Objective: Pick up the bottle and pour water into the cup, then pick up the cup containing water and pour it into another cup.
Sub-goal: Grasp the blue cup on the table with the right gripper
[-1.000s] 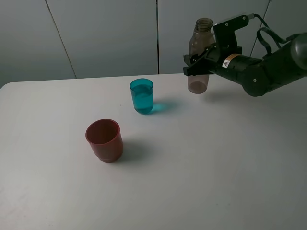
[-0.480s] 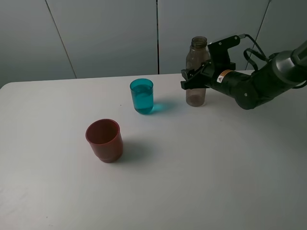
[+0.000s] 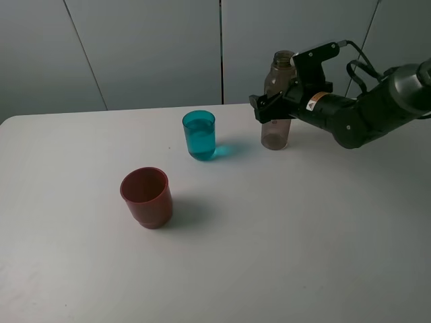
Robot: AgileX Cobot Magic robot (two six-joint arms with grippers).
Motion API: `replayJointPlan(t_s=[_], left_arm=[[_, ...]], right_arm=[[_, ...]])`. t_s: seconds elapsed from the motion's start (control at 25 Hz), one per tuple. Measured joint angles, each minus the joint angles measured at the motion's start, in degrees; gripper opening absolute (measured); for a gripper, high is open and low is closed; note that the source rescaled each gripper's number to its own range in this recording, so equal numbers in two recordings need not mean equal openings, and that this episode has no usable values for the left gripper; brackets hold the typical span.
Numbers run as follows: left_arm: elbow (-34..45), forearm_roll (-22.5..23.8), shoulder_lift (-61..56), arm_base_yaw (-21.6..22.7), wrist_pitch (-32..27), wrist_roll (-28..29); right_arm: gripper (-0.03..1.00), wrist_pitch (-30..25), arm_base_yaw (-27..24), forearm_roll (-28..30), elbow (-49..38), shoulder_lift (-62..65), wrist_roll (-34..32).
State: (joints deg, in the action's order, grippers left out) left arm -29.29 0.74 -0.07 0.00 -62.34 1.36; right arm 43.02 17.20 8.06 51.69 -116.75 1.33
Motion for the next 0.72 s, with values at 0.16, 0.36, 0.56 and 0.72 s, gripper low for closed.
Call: replayJointPlan(t_s=[0.16, 0.36, 0.56, 0.72], left_arm=[[0.00, 0.00, 0.00, 0.00, 0.00, 0.00], [0.00, 0.00, 0.00, 0.00, 0.00, 0.00], [0.00, 0.00, 0.00, 0.00, 0.00, 0.00], [0.00, 0.00, 0.00, 0.00, 0.00, 0.00]], right_arm=[[0.99, -2.05, 0.00, 0.00, 0.00, 6.74, 1.43], [0.99, -8.19, 0.00, 4.85, 0.00, 16.33, -0.74], [0.99, -10.65, 0.00, 26.74, 0.00, 24.18, -20.96], [0.99, -5.15, 0.11, 37.17, -2.01, 25.18, -32.83]])
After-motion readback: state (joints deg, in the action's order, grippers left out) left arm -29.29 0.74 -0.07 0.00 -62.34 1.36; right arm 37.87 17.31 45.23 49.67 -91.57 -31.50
